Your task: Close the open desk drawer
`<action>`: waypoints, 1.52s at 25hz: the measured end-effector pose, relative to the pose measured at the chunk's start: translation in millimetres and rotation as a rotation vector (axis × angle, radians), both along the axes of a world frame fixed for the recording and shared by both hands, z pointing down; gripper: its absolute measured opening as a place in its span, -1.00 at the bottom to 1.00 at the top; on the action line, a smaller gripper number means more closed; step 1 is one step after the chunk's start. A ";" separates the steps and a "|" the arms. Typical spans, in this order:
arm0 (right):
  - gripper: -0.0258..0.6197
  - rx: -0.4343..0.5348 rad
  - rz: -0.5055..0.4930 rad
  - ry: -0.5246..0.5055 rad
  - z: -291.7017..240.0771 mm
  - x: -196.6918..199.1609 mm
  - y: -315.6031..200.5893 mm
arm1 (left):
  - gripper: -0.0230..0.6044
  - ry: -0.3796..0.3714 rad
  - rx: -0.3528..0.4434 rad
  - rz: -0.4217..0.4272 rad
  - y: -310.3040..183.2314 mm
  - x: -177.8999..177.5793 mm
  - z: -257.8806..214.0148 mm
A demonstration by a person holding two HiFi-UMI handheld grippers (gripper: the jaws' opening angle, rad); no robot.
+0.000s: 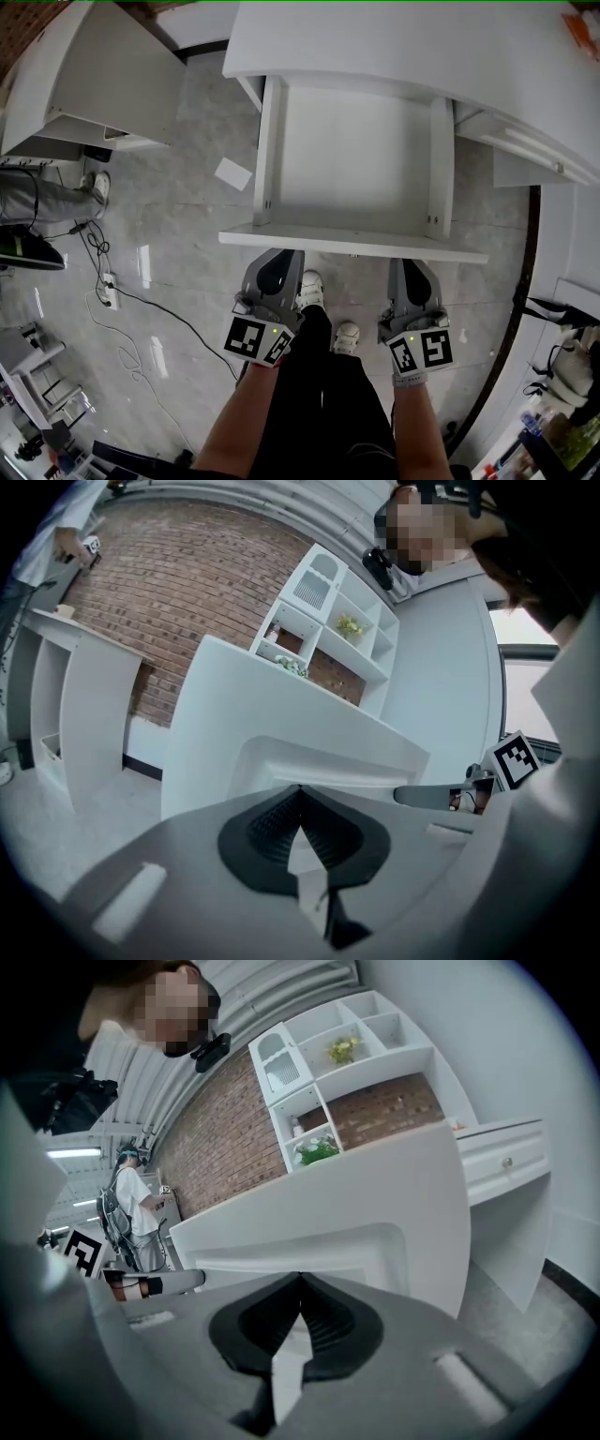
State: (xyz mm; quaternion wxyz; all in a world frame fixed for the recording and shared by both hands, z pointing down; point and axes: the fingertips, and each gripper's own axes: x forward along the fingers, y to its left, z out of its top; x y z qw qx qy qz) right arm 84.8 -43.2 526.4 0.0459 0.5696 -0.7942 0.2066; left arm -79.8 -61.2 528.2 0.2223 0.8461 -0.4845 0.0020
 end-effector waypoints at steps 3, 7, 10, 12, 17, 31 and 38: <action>-0.92 0.002 0.013 0.014 1.1 0.6 -9.2 | -0.92 0.005 -0.001 0.022 -9.4 0.8 1.1; -0.92 0.015 0.053 0.014 1.9 1.1 -26.4 | -0.92 -0.001 0.005 0.060 -26.5 1.1 1.9; -0.92 0.025 0.072 0.014 0.7 2.2 -38.1 | -0.92 -0.010 0.005 0.085 -37.7 2.5 1.1; -0.92 0.032 0.079 0.010 0.1 2.7 -46.2 | -0.92 -0.008 0.009 0.092 -45.6 3.0 0.6; -0.92 0.054 0.076 0.006 0.3 5.3 -66.2 | -0.92 -0.002 0.026 0.098 -65.1 5.6 0.1; -0.92 0.052 0.080 -0.002 1.0 7.9 -114.7 | -0.92 0.028 0.015 0.071 -114.1 7.0 0.3; -0.92 0.041 0.091 -0.014 -0.3 9.2 -129.7 | -0.92 0.010 0.000 0.077 -127.2 8.7 2.9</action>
